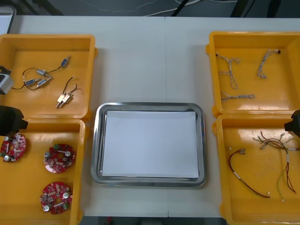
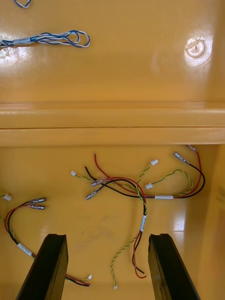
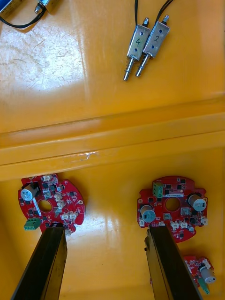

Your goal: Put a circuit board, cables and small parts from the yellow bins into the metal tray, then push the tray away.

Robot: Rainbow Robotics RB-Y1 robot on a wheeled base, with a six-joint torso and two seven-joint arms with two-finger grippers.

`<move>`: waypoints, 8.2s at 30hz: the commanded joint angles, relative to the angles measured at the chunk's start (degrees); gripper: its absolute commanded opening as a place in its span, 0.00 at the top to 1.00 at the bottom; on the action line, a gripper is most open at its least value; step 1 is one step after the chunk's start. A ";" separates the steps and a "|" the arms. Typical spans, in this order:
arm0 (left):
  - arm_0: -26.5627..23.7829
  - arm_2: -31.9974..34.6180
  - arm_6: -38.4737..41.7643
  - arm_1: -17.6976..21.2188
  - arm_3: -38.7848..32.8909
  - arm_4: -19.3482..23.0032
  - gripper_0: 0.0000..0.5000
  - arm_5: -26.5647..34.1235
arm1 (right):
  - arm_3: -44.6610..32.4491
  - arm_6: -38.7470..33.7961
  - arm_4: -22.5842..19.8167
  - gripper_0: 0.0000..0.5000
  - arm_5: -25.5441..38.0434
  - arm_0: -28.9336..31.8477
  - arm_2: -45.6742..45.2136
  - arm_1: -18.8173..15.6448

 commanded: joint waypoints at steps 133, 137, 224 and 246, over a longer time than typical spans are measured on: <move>29.44 2.89 2.86 -11.27 -11.22 -3.42 0.00 -12.75 | 8.11 11.13 2.48 0.00 -5.49 7.98 -2.53 -1.77; 30.93 1.31 2.69 -12.15 -11.30 -5.45 0.00 -15.21 | 12.51 11.65 2.13 0.00 -9.71 7.98 -1.65 -1.77; 42.53 -13.10 -5.22 -24.19 -9.19 -20.56 0.00 -24.00 | 8.73 11.83 5.38 1.00 -20.35 14.84 2.13 6.32; 41.74 -13.72 -5.40 -24.19 -7.96 -21.62 0.00 -24.00 | -14.30 11.56 3.62 1.00 -0.92 12.29 -2.44 6.32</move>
